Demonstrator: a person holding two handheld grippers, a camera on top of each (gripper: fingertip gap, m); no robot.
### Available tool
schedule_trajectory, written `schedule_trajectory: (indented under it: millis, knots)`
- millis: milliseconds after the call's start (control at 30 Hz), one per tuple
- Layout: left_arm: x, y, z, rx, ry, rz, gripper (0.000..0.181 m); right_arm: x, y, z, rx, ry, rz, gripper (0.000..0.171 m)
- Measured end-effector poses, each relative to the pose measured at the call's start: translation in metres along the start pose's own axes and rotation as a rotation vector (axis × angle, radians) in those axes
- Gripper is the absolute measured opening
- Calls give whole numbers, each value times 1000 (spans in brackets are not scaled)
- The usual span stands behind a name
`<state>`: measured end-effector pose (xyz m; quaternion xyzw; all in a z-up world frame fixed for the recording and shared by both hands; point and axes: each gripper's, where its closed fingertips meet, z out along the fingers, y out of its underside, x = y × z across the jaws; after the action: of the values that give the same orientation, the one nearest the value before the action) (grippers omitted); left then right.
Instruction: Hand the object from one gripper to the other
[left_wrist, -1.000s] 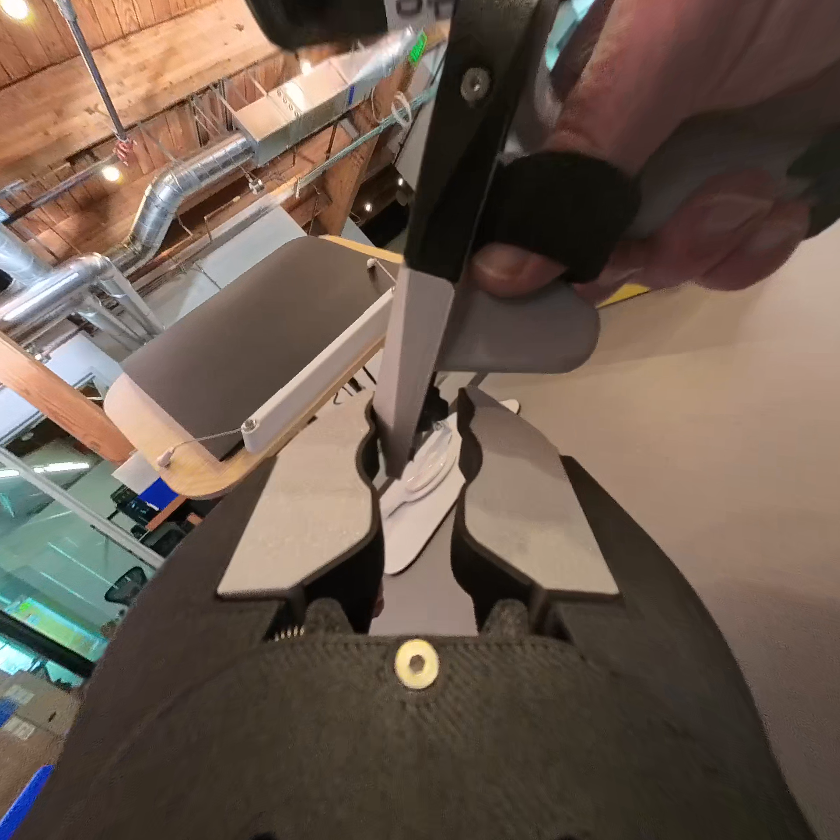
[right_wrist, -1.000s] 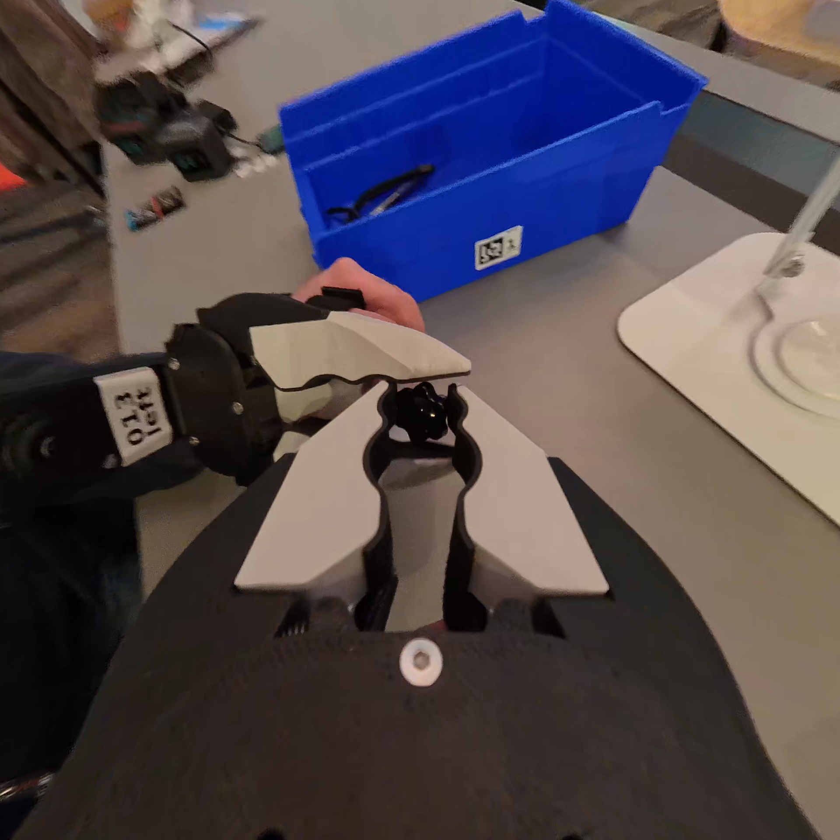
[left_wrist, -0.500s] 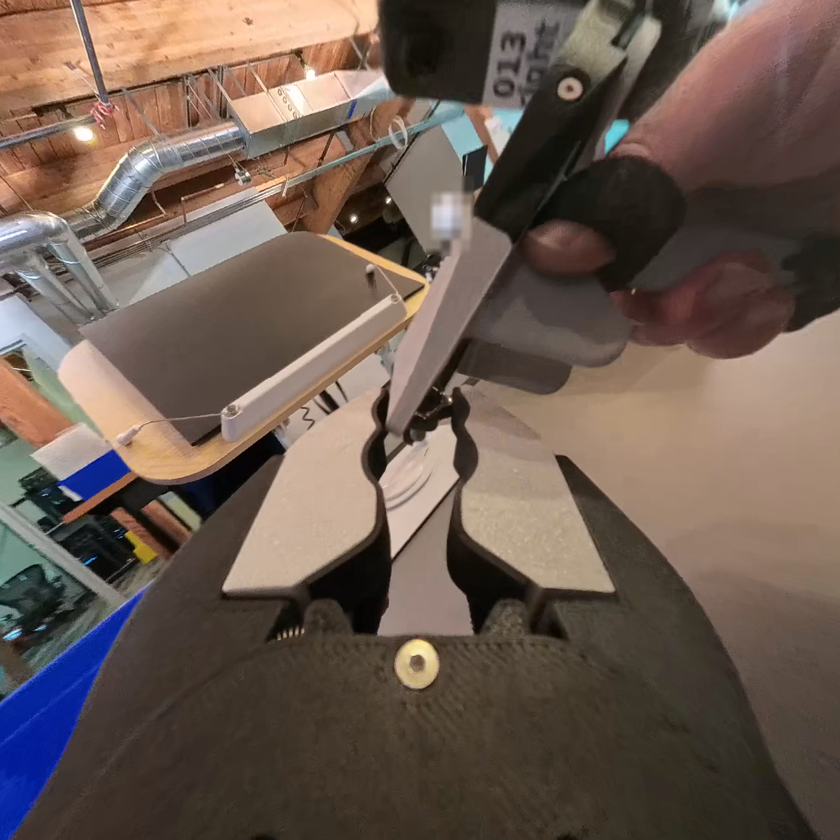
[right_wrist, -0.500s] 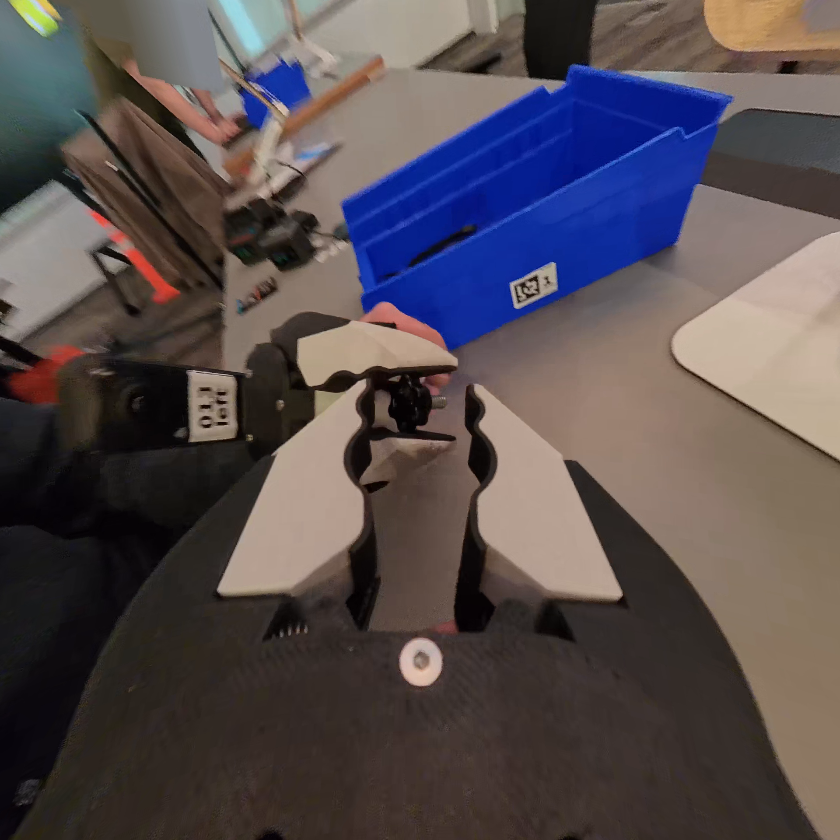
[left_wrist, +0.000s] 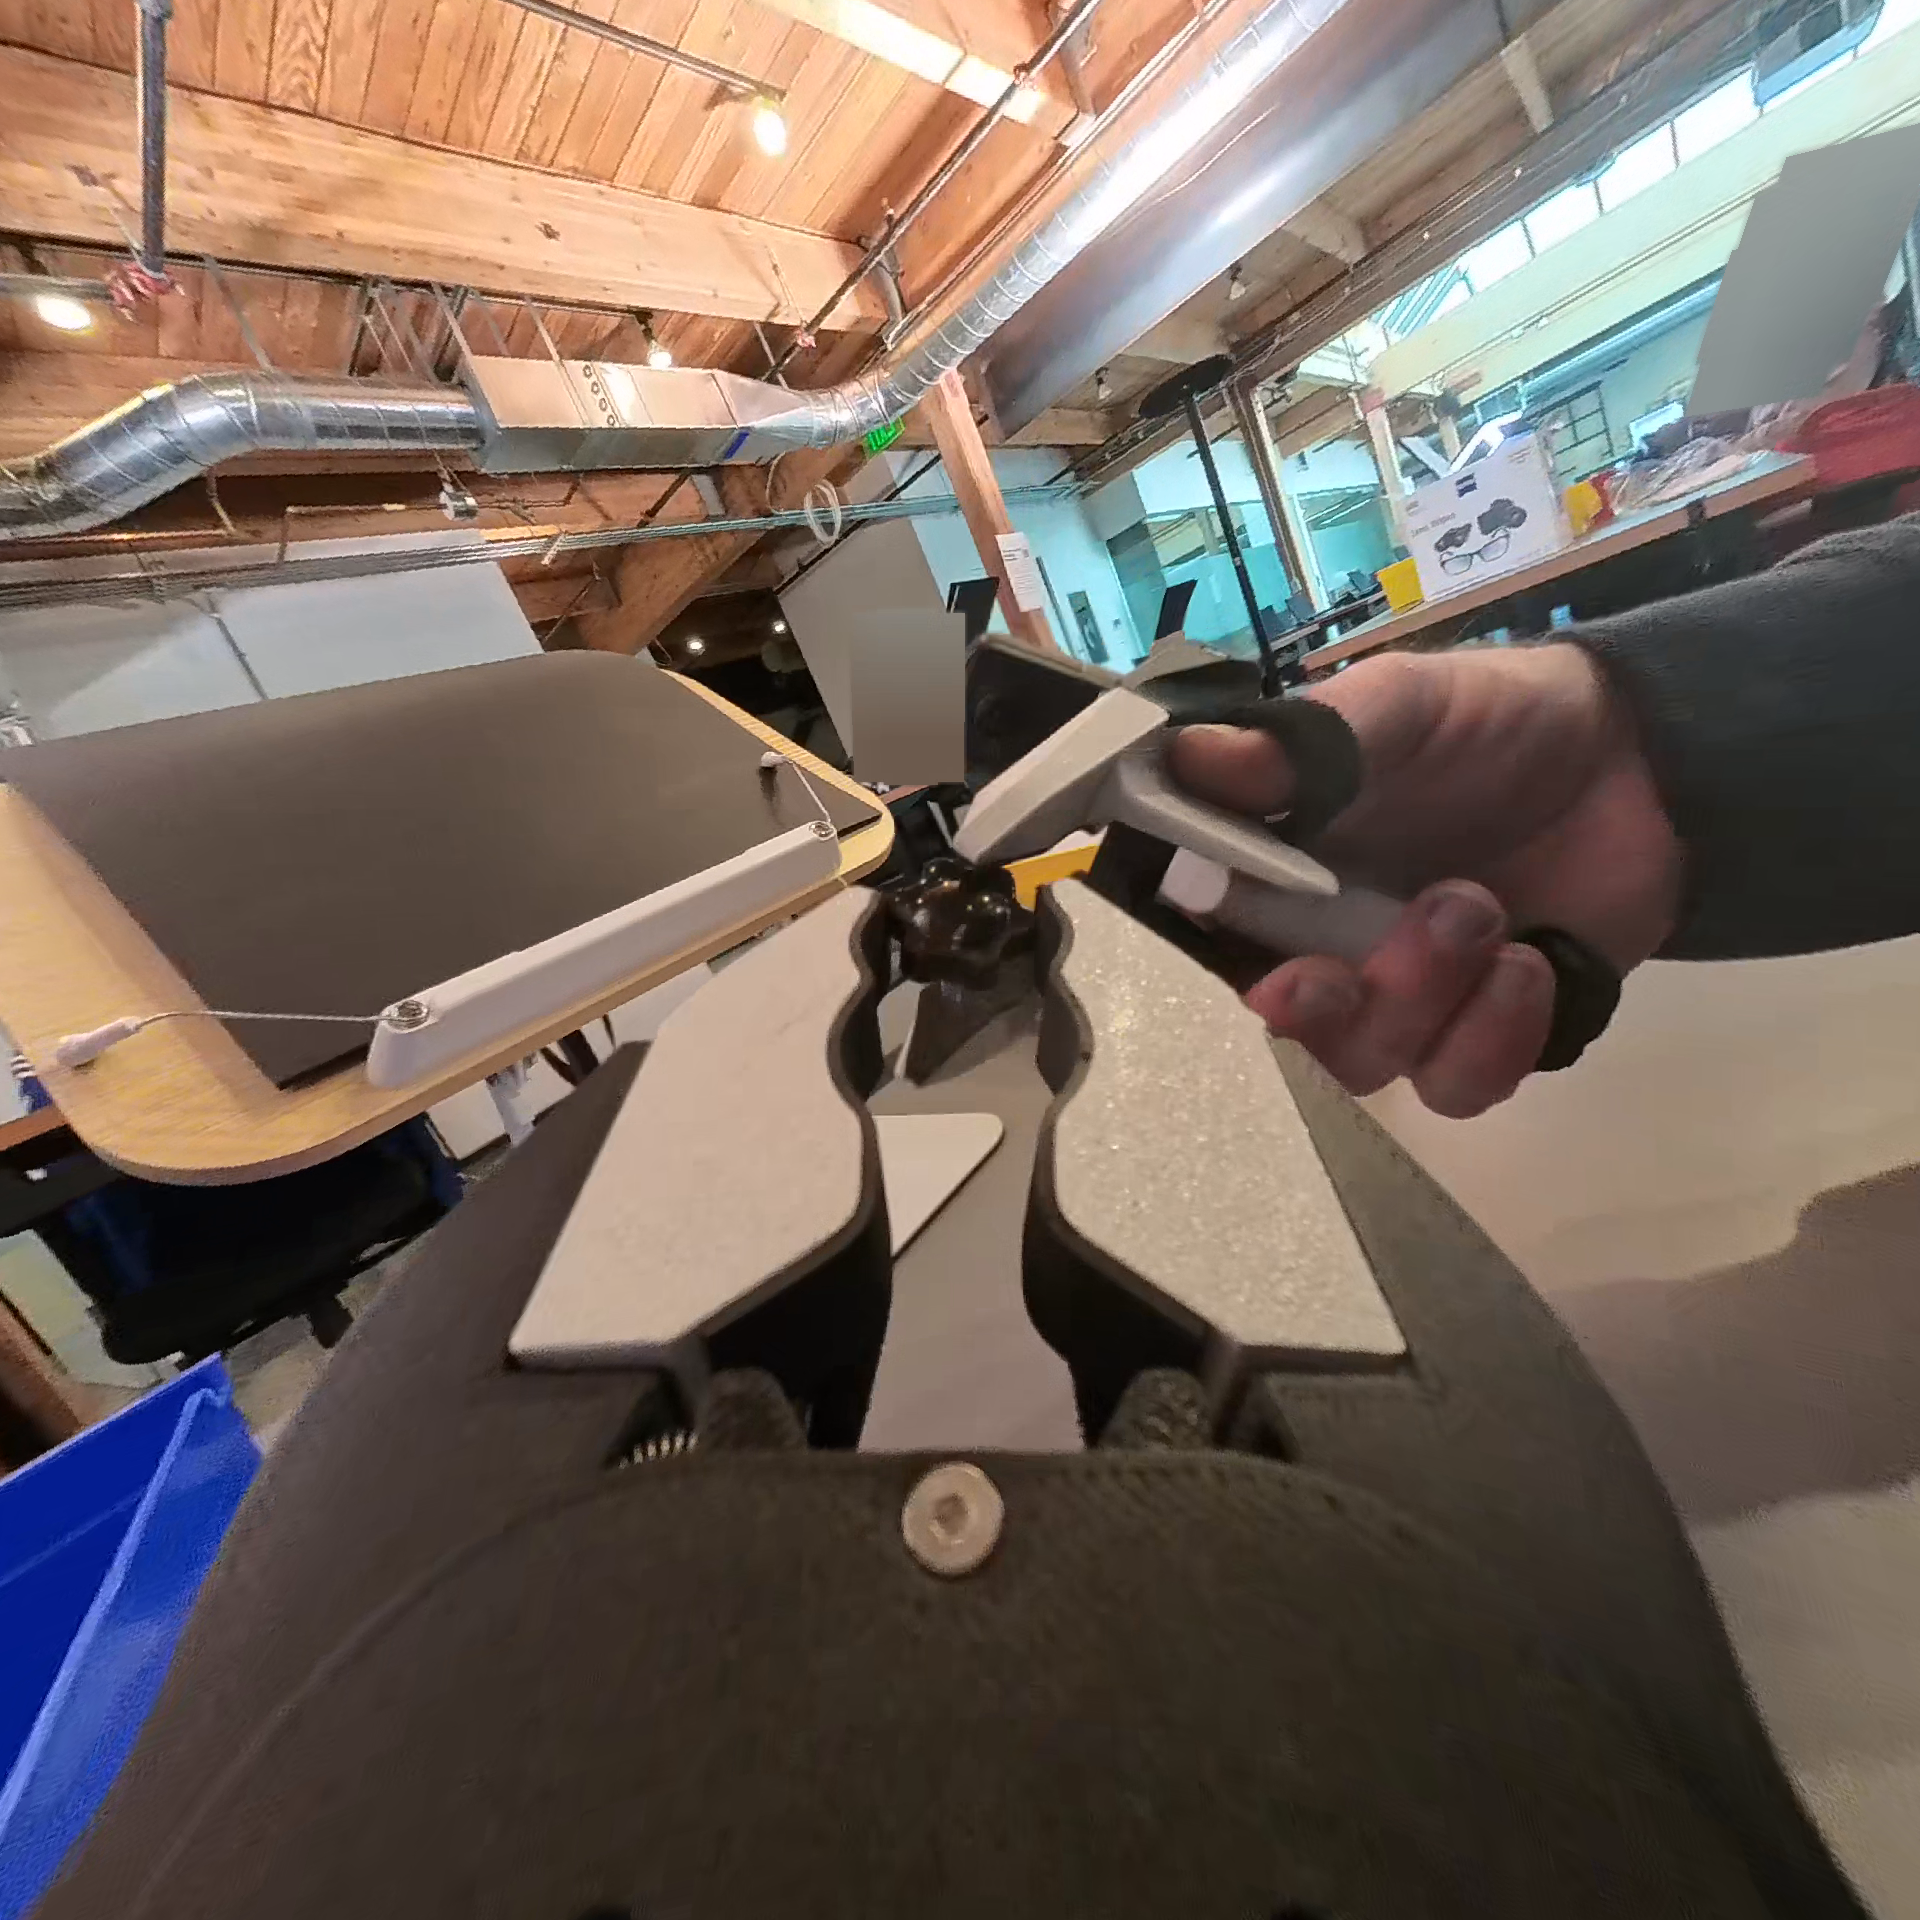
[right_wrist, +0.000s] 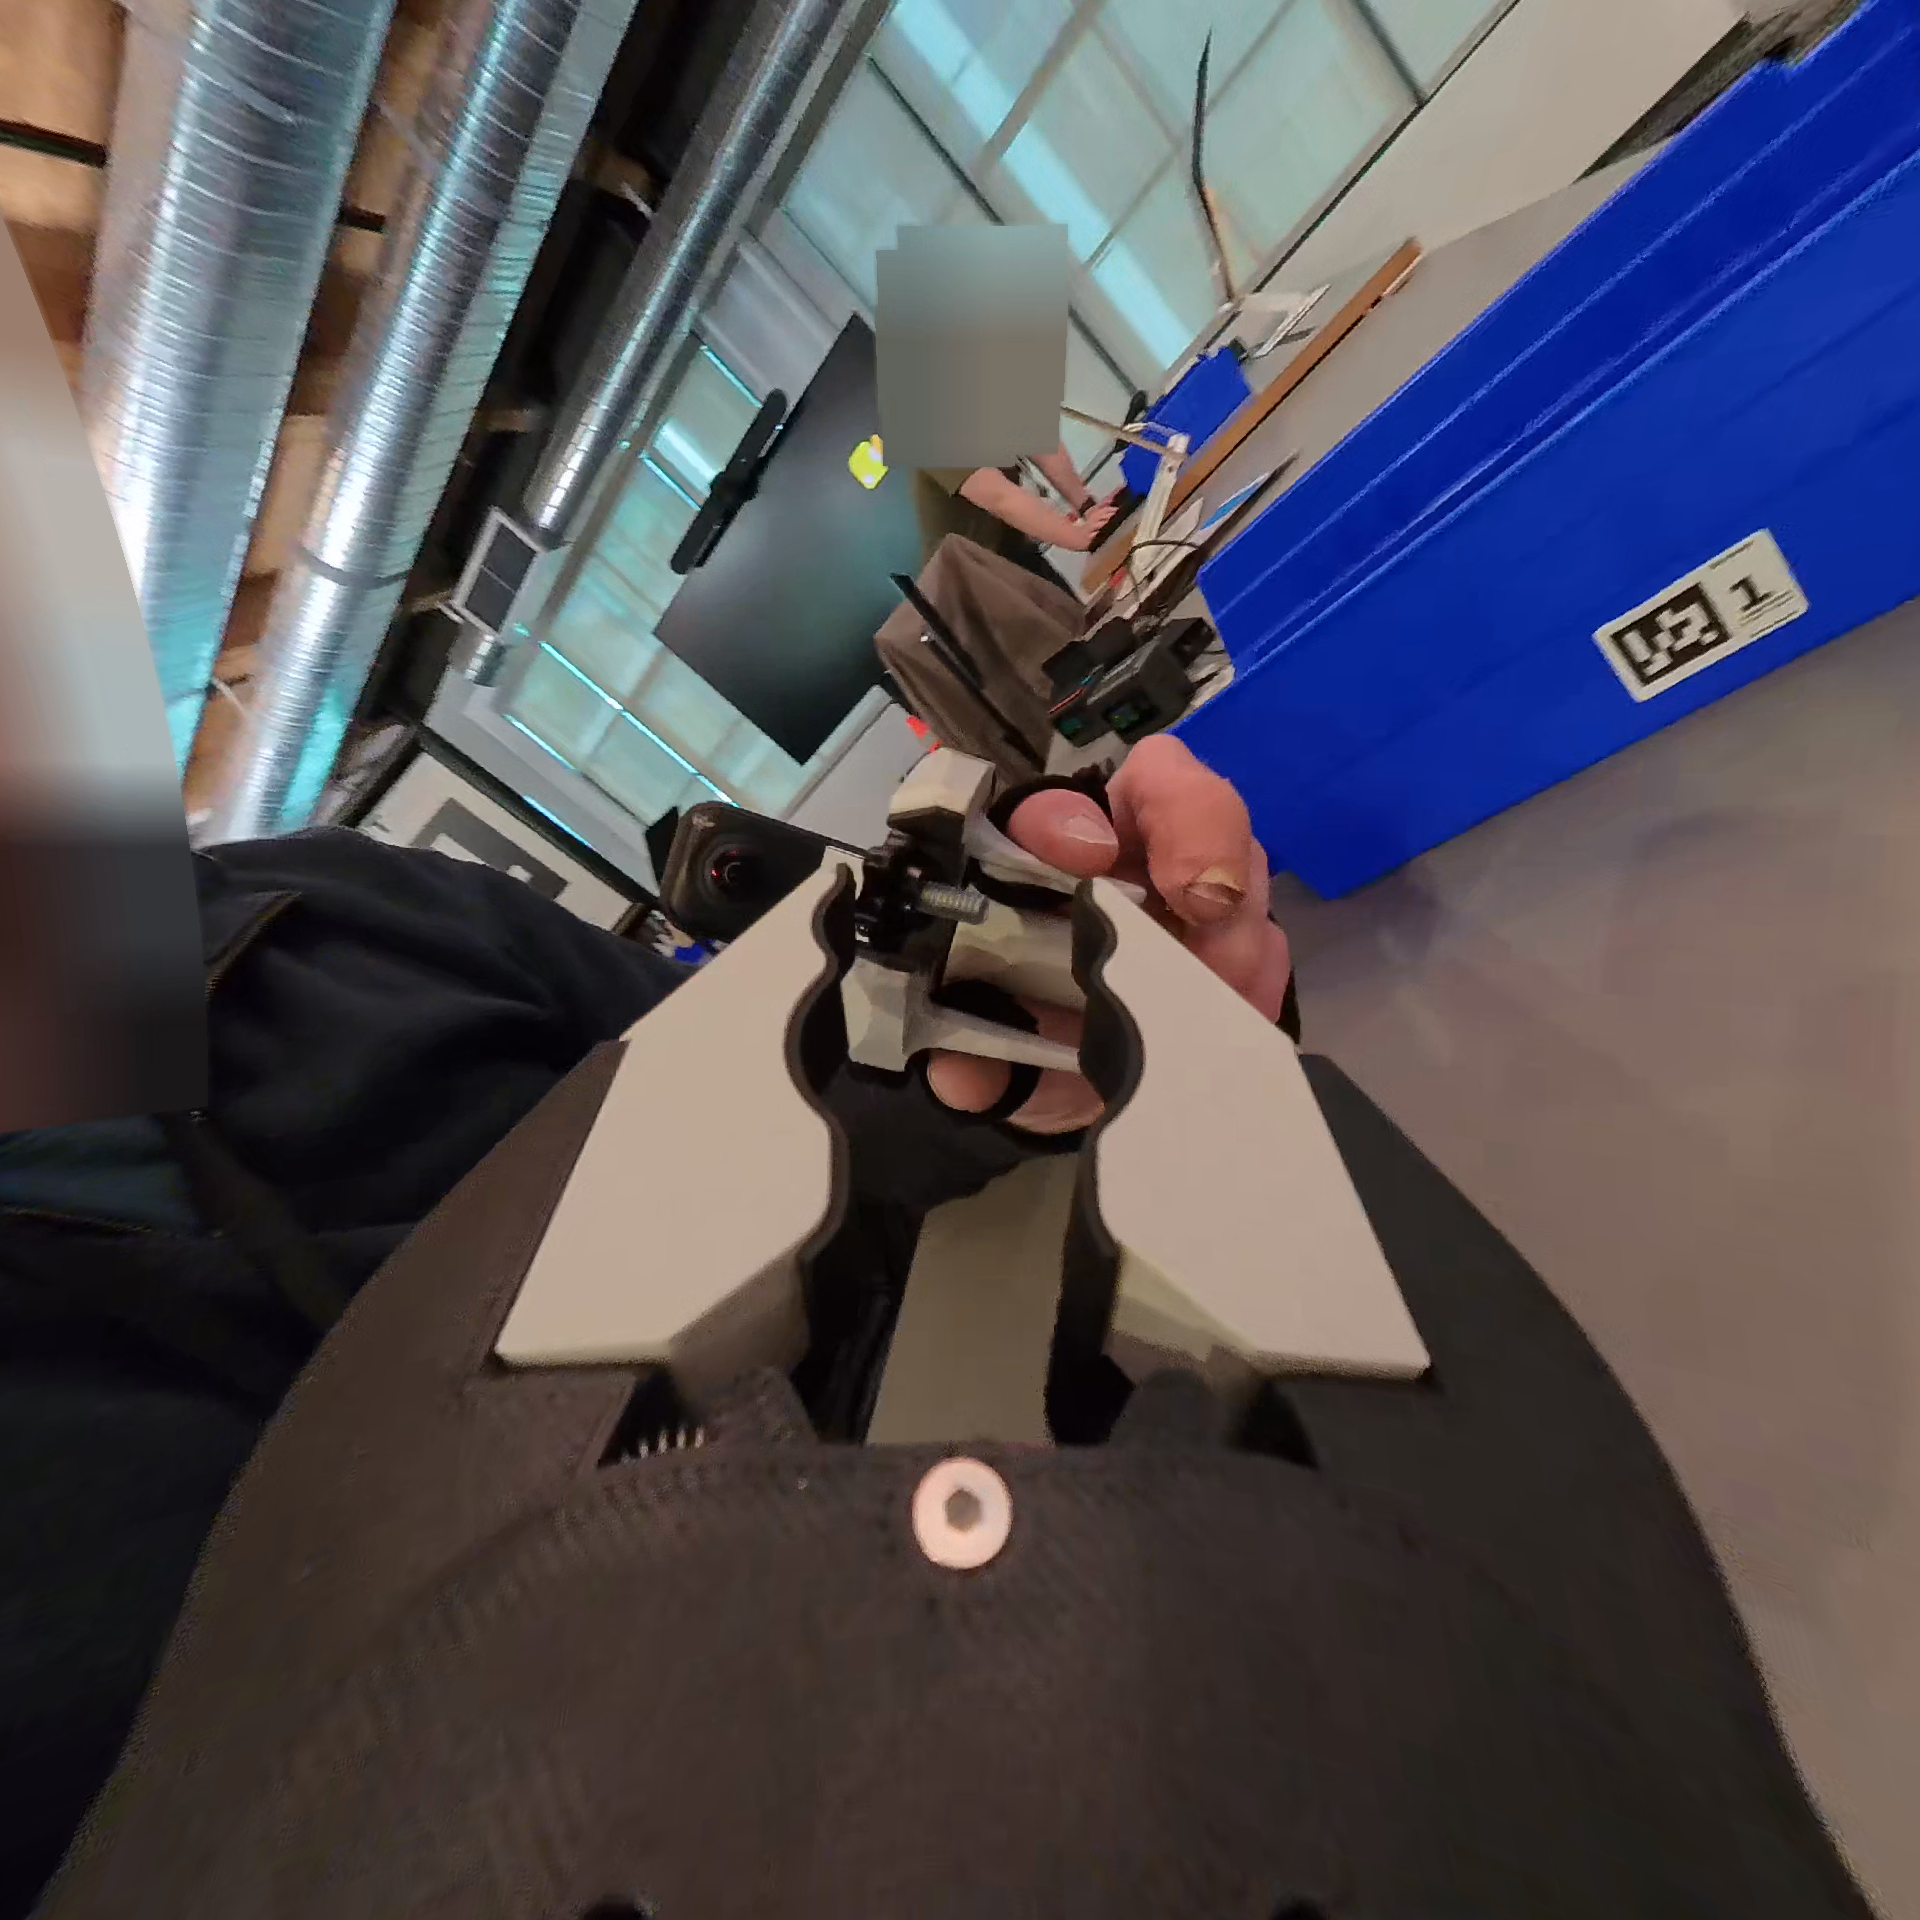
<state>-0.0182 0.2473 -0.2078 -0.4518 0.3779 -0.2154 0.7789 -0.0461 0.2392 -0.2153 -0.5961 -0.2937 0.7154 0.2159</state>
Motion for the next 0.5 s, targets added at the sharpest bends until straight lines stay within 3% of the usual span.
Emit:
schedule_trajectory:
  millis: [167, 267, 400, 500]
  knots:
    - [4, 3, 2, -20, 8, 53, 25, -1, 15, 6, -88, -40, 30, 40]
    - [9, 8, 4, -49, 15, 113, 26, -3, 14, 7, -87, -38, -2, 23]
    - [7, 15, 5, -89, 1, 157, 26, 8, 14, 5, -116, 92, -77, 22]
    - [2, 23, 6, -133, -34, 192, 31, 28, 12, -2, -171, 323, -201, 22]
